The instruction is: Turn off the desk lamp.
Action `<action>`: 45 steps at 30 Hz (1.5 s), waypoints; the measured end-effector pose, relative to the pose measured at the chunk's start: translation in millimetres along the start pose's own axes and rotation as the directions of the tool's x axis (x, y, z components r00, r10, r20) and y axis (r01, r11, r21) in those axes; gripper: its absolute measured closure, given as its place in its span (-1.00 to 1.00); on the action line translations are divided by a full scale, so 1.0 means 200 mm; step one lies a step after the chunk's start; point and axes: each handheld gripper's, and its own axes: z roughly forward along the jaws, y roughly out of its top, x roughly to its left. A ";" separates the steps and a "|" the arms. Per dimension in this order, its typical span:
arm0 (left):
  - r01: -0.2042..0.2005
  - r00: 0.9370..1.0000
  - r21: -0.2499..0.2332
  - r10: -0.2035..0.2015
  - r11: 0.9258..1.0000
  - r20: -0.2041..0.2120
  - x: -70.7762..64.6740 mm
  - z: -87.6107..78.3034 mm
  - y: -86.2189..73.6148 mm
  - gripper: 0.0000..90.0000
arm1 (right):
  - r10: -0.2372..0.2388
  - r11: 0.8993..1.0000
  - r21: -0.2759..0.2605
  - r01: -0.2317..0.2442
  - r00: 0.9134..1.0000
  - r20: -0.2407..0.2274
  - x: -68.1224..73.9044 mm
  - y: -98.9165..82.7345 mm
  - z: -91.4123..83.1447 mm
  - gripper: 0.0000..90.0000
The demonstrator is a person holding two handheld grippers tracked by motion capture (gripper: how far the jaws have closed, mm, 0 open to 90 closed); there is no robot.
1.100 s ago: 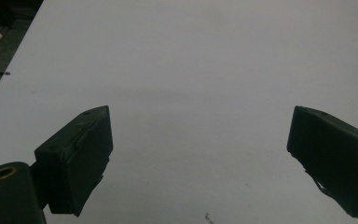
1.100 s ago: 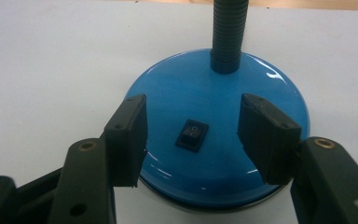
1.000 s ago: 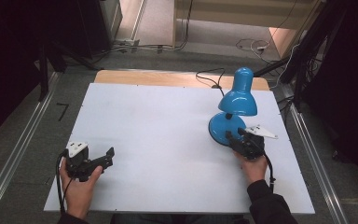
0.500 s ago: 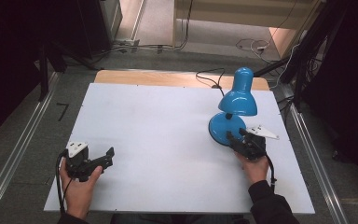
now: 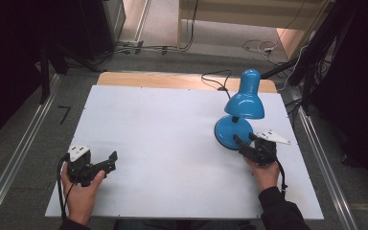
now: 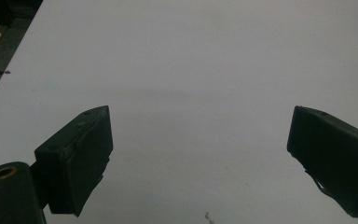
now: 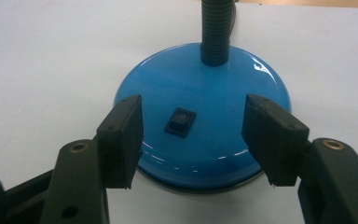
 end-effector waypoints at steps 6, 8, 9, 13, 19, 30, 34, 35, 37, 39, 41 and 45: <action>0.002 1.000 0.001 -0.002 1.000 0.001 0.00 0.00 0.00 -0.83 | 0.004 1.000 0.000 -0.004 1.000 -0.001 -0.02 -0.01 -0.02 -0.18; 0.000 1.000 0.003 0.000 1.000 0.000 0.00 0.00 0.00 -0.83 | 0.004 1.000 0.000 -0.004 1.000 -0.002 -0.02 -0.01 -0.02 -0.18; 0.001 1.000 0.003 -0.001 1.000 0.000 0.00 0.00 0.00 -0.83 | 0.004 1.000 0.002 -0.004 1.000 -0.004 -0.02 -0.02 -0.02 -0.19; 0.001 1.000 0.003 -0.001 1.000 0.001 0.00 0.00 0.00 -0.83 | 0.005 1.000 0.003 -0.005 1.000 -0.006 -0.02 -0.02 -0.03 -0.19; 0.003 1.000 0.003 -0.003 1.000 0.002 0.00 0.00 0.00 -0.83 | -0.018 1.000 0.004 0.018 1.000 0.004 -0.01 -0.02 -0.04 -0.20; 0.002 1.000 0.002 -0.002 1.000 0.001 0.00 0.00 0.00 -0.83 | -0.015 1.000 0.010 0.015 1.000 0.006 -0.02 -0.03 -0.06 -0.20; 0.002 1.000 0.003 -0.002 1.000 0.001 0.00 0.00 0.00 -0.83 | -0.009 1.000 0.013 0.009 1.000 0.002 -0.03 -0.04 -0.06 -0.21; 0.002 1.000 0.003 -0.002 1.000 0.001 0.00 0.00 0.00 -0.83 | -0.008 1.000 0.014 0.008 1.000 0.003 -0.03 -0.04 -0.07 -0.21; 0.003 1.000 0.002 -0.003 1.000 0.001 0.00 0.00 0.00 -0.83 | -0.010 1.000 0.014 0.010 1.000 0.001 -0.03 -0.04 -0.07 -0.21; 0.003 1.000 0.002 -0.003 1.000 0.002 0.00 0.00 0.00 -0.83 | -0.010 1.000 0.015 0.010 1.000 -0.003 -0.03 -0.04 -0.07 -0.21; 0.003 1.000 0.002 -0.003 1.000 0.002 0.00 0.00 0.00 -0.83 | -0.008 1.000 0.014 0.008 1.000 -0.003 -0.03 -0.04 -0.08 -0.21; 0.003 1.000 0.002 -0.003 1.000 0.002 0.00 0.00 0.00 -0.83 | -0.006 1.000 0.014 0.006 1.000 -0.006 -0.03 -0.05 -0.08 -0.22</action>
